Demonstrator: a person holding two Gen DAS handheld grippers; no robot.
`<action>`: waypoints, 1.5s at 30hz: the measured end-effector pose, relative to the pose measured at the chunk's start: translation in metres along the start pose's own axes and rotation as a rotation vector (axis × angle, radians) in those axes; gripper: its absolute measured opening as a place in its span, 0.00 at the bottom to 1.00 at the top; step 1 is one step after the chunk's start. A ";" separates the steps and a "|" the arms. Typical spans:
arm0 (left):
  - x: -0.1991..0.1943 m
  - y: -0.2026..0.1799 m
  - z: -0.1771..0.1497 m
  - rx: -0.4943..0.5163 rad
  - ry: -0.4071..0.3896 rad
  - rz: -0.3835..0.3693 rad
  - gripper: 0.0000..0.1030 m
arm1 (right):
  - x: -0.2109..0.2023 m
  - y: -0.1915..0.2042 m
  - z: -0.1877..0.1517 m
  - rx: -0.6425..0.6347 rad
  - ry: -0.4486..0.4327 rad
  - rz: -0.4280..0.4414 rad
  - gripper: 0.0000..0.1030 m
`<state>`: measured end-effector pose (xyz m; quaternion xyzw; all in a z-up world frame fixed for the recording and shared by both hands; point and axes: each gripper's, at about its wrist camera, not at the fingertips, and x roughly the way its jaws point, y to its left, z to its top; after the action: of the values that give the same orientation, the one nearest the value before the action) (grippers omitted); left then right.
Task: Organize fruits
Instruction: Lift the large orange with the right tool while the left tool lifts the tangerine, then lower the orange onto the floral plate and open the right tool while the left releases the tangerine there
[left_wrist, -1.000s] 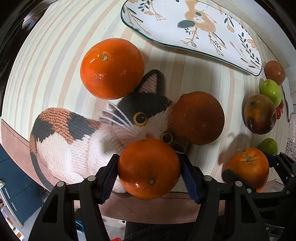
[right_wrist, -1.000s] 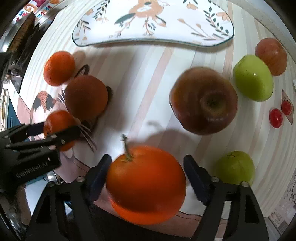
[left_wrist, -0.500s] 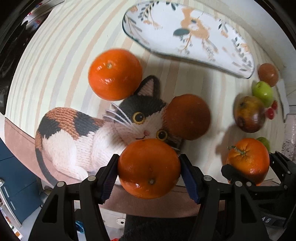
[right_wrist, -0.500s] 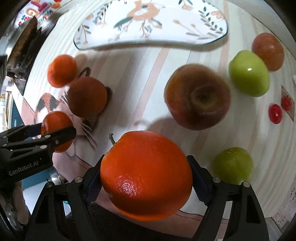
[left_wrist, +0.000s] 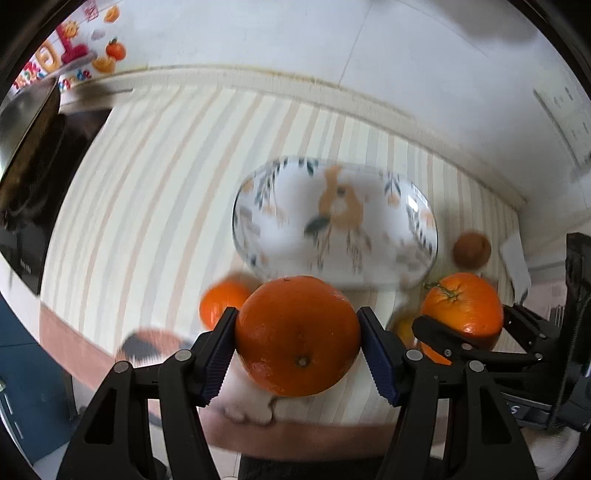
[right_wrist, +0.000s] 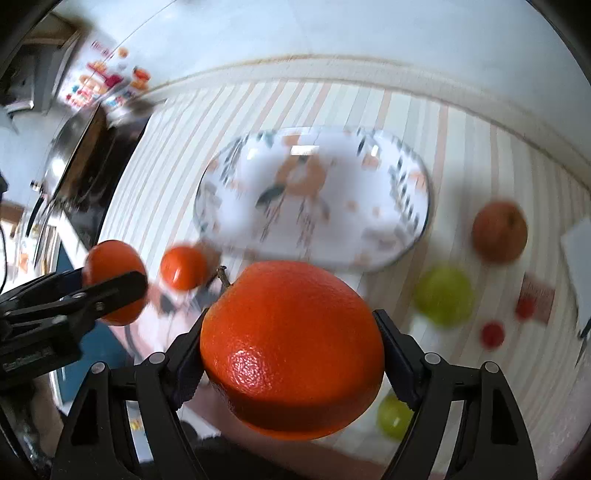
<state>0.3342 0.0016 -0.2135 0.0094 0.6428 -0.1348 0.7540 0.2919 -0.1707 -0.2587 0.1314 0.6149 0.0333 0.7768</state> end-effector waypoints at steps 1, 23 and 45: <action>0.003 -0.001 0.009 -0.007 0.000 0.000 0.60 | 0.008 0.003 0.009 0.005 -0.005 -0.004 0.82; 0.128 -0.003 0.110 -0.138 0.251 -0.072 0.60 | 0.147 -0.011 0.118 -0.012 0.102 -0.109 0.82; 0.080 0.005 0.114 -0.090 0.151 -0.008 0.81 | 0.093 -0.020 0.121 0.004 0.109 -0.128 0.93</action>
<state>0.4563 -0.0301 -0.2718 -0.0169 0.7034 -0.1078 0.7024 0.4292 -0.1896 -0.3267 0.0916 0.6636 -0.0105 0.7424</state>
